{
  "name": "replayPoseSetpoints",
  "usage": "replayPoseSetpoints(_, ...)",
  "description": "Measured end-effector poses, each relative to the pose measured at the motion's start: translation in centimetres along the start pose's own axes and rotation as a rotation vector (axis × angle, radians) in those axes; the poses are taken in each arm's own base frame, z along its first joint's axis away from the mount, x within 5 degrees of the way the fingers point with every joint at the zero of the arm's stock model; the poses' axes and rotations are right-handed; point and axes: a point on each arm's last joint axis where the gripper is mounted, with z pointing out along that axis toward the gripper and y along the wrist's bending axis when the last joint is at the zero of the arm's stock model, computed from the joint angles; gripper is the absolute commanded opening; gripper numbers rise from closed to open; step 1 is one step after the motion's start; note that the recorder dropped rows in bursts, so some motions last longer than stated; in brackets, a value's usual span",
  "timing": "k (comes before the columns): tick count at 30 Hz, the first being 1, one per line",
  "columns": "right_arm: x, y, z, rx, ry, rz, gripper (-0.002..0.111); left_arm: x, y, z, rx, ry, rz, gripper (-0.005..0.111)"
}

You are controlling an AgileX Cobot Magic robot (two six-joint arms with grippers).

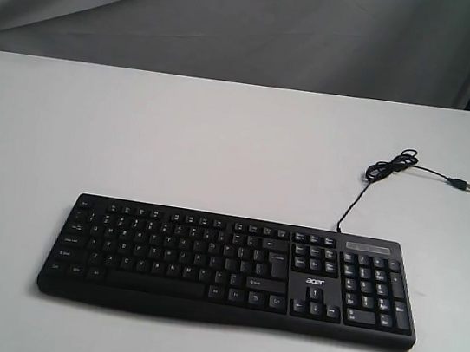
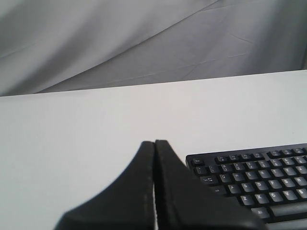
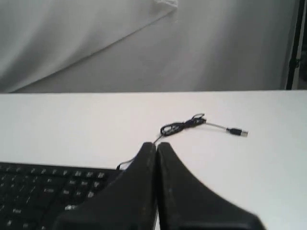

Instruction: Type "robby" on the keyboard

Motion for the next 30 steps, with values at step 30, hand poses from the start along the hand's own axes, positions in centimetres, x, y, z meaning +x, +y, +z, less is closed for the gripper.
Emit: replayPoseSetpoints(30,1.18,0.27,-0.08,-0.029,0.130,0.000,0.000,0.00,0.00,0.00,0.000,0.000,0.000,0.000)
